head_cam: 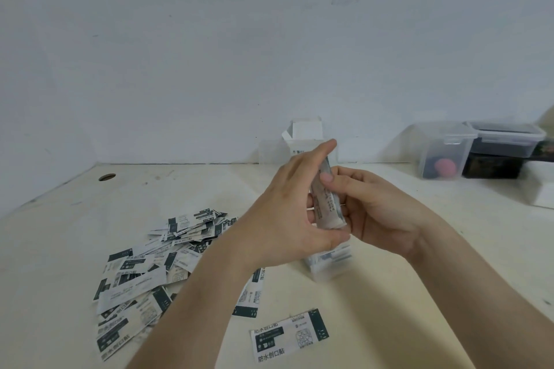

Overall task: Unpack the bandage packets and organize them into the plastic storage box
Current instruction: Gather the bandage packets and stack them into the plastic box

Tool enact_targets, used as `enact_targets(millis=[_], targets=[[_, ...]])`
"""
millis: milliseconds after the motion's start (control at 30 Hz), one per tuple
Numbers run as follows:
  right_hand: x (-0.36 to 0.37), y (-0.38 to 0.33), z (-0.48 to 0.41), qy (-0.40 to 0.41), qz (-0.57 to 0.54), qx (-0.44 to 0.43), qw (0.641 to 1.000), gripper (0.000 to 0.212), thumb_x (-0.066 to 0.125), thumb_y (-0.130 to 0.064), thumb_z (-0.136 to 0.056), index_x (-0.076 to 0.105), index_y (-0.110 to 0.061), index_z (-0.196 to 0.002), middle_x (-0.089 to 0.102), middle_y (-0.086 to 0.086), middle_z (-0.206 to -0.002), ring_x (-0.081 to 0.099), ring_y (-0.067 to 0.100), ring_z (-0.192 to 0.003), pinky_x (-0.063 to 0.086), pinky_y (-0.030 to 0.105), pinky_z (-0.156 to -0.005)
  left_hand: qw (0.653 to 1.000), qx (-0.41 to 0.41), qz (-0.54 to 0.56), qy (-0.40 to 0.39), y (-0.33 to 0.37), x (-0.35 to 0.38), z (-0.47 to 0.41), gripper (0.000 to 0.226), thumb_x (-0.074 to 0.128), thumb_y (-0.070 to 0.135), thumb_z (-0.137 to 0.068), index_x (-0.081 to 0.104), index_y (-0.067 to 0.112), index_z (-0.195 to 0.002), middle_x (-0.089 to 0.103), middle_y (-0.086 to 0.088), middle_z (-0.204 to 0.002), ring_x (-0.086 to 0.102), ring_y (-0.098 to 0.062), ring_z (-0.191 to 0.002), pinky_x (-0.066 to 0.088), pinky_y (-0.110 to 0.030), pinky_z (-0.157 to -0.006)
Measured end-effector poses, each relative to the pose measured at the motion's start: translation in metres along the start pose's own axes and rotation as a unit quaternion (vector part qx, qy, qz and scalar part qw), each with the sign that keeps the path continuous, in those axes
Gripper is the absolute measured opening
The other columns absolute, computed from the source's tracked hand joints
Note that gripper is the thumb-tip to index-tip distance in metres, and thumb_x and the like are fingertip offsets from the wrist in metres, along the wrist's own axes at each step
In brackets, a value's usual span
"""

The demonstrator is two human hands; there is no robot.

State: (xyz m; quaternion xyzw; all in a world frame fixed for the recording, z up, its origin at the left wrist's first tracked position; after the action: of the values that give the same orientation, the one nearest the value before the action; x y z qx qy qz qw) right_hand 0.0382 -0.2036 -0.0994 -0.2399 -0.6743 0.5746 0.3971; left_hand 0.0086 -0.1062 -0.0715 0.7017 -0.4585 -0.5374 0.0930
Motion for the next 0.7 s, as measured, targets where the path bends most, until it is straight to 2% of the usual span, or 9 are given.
enact_targets(millis=[67, 133, 200, 267, 333, 367, 467, 567, 700], targets=[[-0.008, -0.006, 0.002, 0.019, 0.017, -0.009, 1.0, 0.024, 0.07, -0.026, -0.082, 0.061, -0.009, -0.097, 0.071, 0.018, -0.09, 0.069, 0.026, -0.074, 0.053, 0.032, -0.067, 0.999, -0.026, 0.007, -0.025, -0.003, 0.003, -0.004, 0.116, 0.087, 0.03, -0.067, 0.003, 0.059, -0.142, 0.021, 0.03, -0.141, 0.018, 0.03, -0.121, 0.03, 0.005, -0.084], [-0.024, -0.014, 0.002, 0.083, 0.106, -0.012, 0.991, 0.021, 0.074, -0.023, -0.08, 0.057, -0.012, -0.086, 0.071, 0.024, -0.089, 0.068, 0.026, -0.07, 0.052, 0.03, -0.062, 0.998, -0.052, -0.007, -0.021, -0.011, 0.001, -0.009, 0.11, 0.084, 0.035, -0.07, 0.006, 0.055, -0.145, 0.021, 0.026, -0.15, 0.019, 0.015, -0.133, 0.026, -0.008, -0.101], [-0.044, -0.017, -0.001, 0.153, 0.249, 0.003, 0.956, 0.028, 0.079, -0.019, -0.078, 0.053, -0.011, -0.08, 0.071, 0.028, -0.087, 0.067, 0.028, -0.066, 0.053, 0.033, -0.06, 0.996, -0.062, -0.056, 0.02, -0.02, -0.008, -0.013, 0.07, 0.07, 0.025, -0.084, 0.036, 0.041, -0.143, 0.047, 0.019, -0.137, 0.041, 0.005, -0.122, 0.037, -0.018, -0.104], [-0.055, -0.018, -0.008, 0.175, 0.391, 0.033, 0.903, 0.031, 0.082, -0.022, -0.075, 0.053, -0.012, -0.079, 0.071, 0.025, -0.079, 0.063, 0.027, -0.059, 0.056, 0.039, -0.061, 0.986, -0.087, -0.141, -0.008, -0.029, -0.006, -0.018, 0.038, 0.053, 0.012, -0.089, 0.066, 0.034, -0.118, 0.065, 0.019, -0.107, 0.055, 0.007, -0.085, 0.043, -0.01, -0.084], [-0.058, -0.016, -0.017, 0.162, 0.514, 0.068, 0.839, 0.029, 0.08, -0.026, -0.075, 0.054, -0.014, -0.079, 0.069, 0.013, -0.069, 0.058, 0.02, -0.049, 0.054, 0.034, -0.056, 0.97, -0.099, -0.204, -0.085, -0.038, 0.009, -0.021, 0.036, 0.047, 0.011, -0.088, 0.075, 0.03, -0.101, 0.068, 0.013, -0.083, 0.054, 0.002, -0.059, 0.038, -0.006, -0.06], [-0.057, -0.015, -0.021, 0.15, 0.567, 0.086, 0.806, 0.027, 0.078, -0.027, -0.076, 0.054, -0.016, -0.08, 0.066, 0.005, -0.065, 0.056, 0.015, -0.045, 0.05, 0.027, -0.049, 0.962, -0.101, -0.221, -0.12, -0.042, 0.016, -0.022, 0.037, 0.045, 0.011, -0.088, 0.076, 0.029, -0.099, 0.067, 0.011, -0.079, 0.052, 0.0, -0.054, 0.037, -0.008, -0.057], [-0.052, -0.008, -0.032, 0.115, 0.666, 0.133, 0.725, 0.024, 0.075, -0.031, -0.078, 0.057, -0.016, -0.084, 0.062, -0.003, -0.071, 0.056, 0.012, -0.054, 0.043, 0.022, -0.051, 0.941, -0.116, -0.247, -0.2, -0.053, 0.034, -0.025, 0.042, 0.039, 0.013, -0.09, 0.074, 0.029, -0.107, 0.072, 0.007, -0.097, 0.059, -0.001, -0.073, 0.044, -0.017, -0.076], [-0.056, 0.008, -0.043, 0.089, 0.708, 0.176, 0.678, 0.029, 0.076, -0.034, -0.077, 0.061, -0.014, -0.09, 0.065, 0.002, -0.085, 0.061, 0.02, -0.076, 0.047, 0.026, -0.066, 0.909, -0.109, -0.3, -0.268, -0.059, 0.044, -0.031, 0.044, 0.036, 0.015, -0.093, 0.068, 0.035, -0.116, 0.068, 0.012, -0.116, 0.056, -0.011, -0.11, 0.03, -0.028, -0.101], [-0.062, 0.023, -0.052, 0.084, 0.721, 0.201, 0.658, 0.024, 0.077, -0.029, -0.076, 0.057, -0.015, -0.077, 0.061, 0.001, -0.074, 0.059, 0.021, -0.068, 0.047, 0.025, -0.063, 0.873, -0.118, -0.332, -0.337, -0.064, 0.054, -0.034, 0.048, 0.034, 0.015, -0.092, 0.063, 0.042, -0.12, 0.061, 0.015, -0.128, 0.048, -0.011, -0.121, 0.02, -0.032, -0.095]])
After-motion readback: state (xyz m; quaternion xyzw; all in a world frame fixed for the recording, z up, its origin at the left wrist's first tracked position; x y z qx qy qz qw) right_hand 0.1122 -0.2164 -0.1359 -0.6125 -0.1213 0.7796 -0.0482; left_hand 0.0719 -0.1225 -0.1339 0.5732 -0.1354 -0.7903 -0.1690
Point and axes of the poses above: each hand's wrist, its own z-axis away from the middle knuckle, its own x-axis out of the palm, y = z × x, the point moved 7 cm from there along -z, towards the middle knuckle
